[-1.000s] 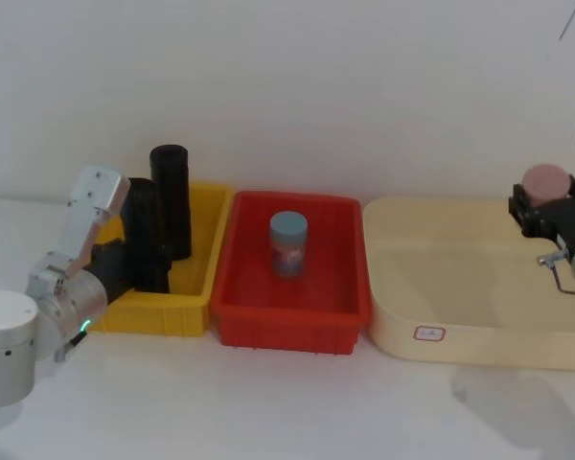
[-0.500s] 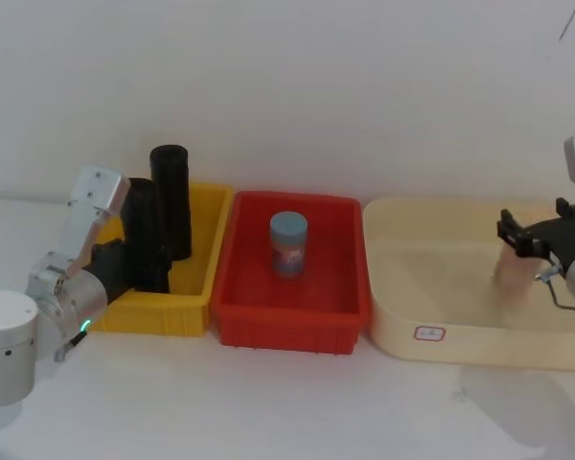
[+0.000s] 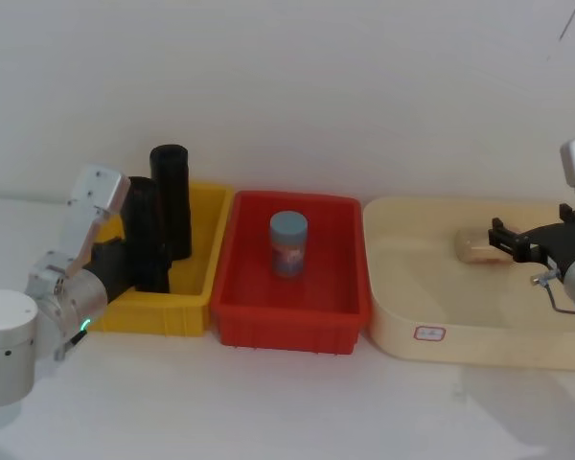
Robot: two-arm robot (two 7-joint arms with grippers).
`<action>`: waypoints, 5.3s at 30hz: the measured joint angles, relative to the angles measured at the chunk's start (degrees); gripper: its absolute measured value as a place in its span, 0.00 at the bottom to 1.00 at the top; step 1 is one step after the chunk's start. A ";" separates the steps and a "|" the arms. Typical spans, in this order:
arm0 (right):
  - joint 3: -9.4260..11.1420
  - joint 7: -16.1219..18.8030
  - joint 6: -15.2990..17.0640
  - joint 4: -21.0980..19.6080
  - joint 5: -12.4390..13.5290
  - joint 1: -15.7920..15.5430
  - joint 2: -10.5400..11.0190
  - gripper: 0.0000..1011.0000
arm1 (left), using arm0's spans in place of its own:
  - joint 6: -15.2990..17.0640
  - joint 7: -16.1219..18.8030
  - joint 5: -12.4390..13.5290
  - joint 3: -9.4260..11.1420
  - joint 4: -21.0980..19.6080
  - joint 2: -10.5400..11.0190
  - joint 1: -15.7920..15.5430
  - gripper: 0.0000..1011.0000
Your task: Pick up the garbage bag with the one hand and transfer it to the other hand.
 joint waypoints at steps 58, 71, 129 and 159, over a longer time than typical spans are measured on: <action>-1.41 16.52 -7.46 -7.10 5.46 -2.29 4.53 0.99 | -21.98 -38.83 -2.79 12.50 34.69 -2.02 -29.40 0.46; -2.76 22.44 -10.18 -7.90 8.28 -1.73 5.83 0.99 | -33.20 -48.44 -6.50 19.80 61.60 -9.59 -43.93 0.46; -8.66 24.63 -17.26 10.28 11.52 11.59 -2.32 0.99 | -39.23 -53.37 -10.53 25.44 75.39 -13.44 -51.55 0.46; -13.70 29.44 -21.84 18.74 11.94 18.52 -5.79 0.99 | -35.26 -50.66 -11.51 26.47 65.69 -9.97 -47.69 0.46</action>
